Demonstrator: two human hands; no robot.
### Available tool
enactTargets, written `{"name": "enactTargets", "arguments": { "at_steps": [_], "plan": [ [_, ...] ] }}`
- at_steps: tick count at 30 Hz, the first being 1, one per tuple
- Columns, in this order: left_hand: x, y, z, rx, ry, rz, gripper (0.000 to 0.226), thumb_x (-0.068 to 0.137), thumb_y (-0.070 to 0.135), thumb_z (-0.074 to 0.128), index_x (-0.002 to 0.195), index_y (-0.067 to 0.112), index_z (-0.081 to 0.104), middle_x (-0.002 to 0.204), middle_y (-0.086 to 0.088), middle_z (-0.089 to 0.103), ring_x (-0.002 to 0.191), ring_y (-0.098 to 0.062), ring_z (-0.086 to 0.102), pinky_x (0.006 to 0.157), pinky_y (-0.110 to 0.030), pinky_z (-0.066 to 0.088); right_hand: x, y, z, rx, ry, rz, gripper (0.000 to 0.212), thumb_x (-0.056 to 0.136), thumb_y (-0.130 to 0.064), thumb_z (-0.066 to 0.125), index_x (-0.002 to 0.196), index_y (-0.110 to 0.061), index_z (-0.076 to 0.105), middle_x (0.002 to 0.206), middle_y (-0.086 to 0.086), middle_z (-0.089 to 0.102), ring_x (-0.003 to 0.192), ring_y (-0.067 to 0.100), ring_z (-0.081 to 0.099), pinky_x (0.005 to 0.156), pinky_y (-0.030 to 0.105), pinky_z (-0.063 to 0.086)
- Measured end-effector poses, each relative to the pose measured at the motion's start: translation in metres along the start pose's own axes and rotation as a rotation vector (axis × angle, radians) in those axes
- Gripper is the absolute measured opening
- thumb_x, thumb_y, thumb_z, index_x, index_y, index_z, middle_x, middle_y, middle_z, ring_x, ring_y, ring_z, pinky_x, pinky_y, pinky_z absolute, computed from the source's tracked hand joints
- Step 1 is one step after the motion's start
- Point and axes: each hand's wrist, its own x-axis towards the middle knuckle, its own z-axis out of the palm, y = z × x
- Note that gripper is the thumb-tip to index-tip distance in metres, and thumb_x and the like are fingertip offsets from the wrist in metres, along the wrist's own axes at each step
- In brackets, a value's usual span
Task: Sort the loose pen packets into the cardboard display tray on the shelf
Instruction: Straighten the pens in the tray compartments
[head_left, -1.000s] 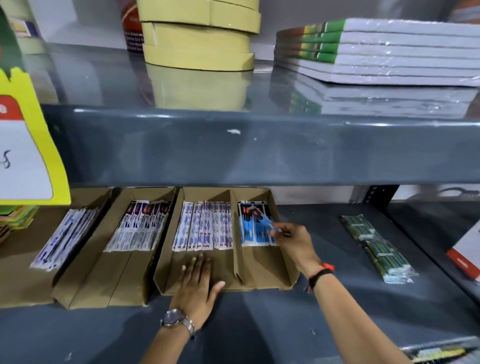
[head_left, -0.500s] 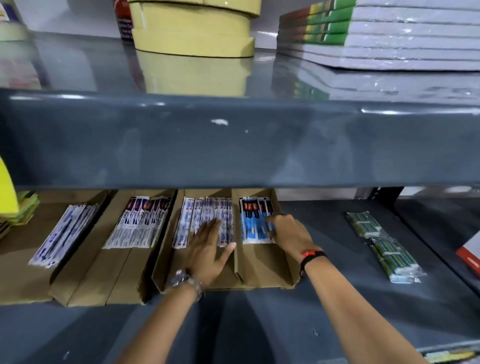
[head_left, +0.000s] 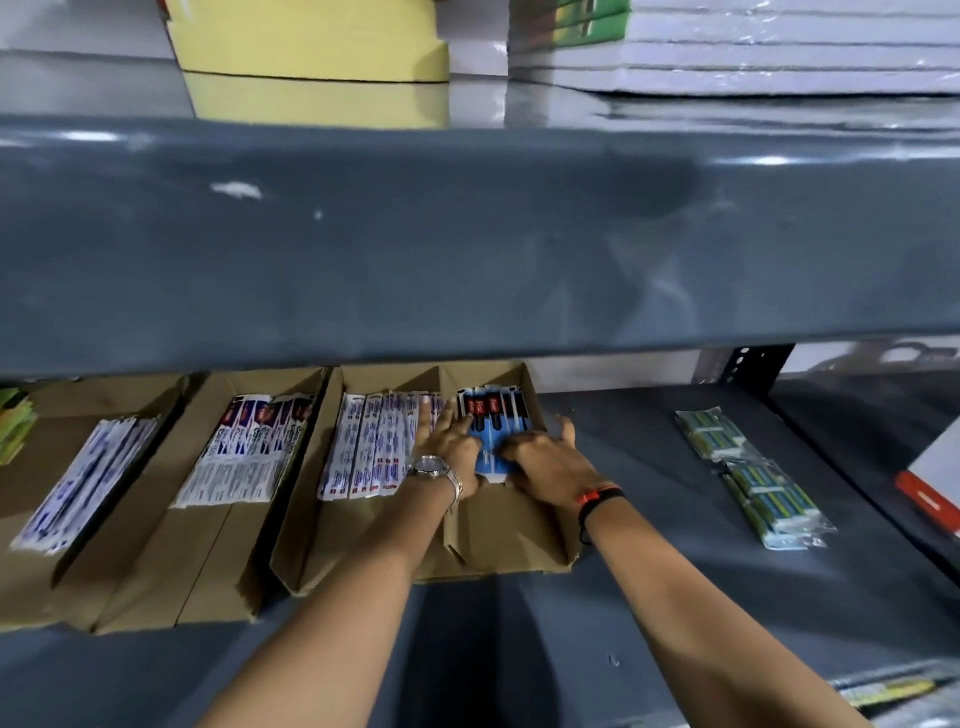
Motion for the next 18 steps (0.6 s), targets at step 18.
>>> {"name": "enactTargets", "arguments": {
  "at_steps": [18],
  "plan": [
    [-0.026, -0.074, -0.020, -0.157, 0.188, -0.171, 0.049, 0.084, 0.060, 0.031, 0.126, 0.035, 0.039, 0.150, 0.002, 0.021, 0.139, -0.025, 0.009, 0.100, -0.052, -0.022, -0.001, -0.012, -0.031, 0.126, 0.232, 0.047, 0.041, 0.087, -0.002, 0.046, 0.122, -0.022, 0.054, 0.119, 0.004, 0.066, 0.116, 0.024, 0.055, 0.112, 0.052, 0.009]
  ]
}}
